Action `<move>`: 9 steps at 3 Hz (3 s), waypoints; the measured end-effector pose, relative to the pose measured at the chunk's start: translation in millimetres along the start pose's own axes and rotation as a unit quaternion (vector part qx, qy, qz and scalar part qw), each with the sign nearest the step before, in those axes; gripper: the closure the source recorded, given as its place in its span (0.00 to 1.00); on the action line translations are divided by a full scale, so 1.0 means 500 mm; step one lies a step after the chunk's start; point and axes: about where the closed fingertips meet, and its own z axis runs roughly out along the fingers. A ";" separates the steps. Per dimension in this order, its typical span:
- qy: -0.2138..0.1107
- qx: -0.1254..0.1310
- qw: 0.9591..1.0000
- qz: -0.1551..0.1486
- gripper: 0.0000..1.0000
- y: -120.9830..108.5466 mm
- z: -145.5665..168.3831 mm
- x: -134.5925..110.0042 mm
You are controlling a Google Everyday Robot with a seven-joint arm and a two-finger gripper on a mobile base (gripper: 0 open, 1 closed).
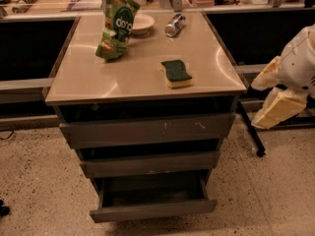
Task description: Close bottom drawer
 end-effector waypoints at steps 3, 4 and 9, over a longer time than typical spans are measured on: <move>-0.006 -0.055 0.998 -0.027 1.00 0.078 0.261 0.041; -0.006 -0.055 0.998 -0.027 1.00 0.078 0.261 0.041; -0.068 -0.083 0.993 -0.053 1.00 0.157 0.677 0.167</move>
Offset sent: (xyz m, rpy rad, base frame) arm -0.0067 0.0257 -0.2321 -0.0041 0.1751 0.1137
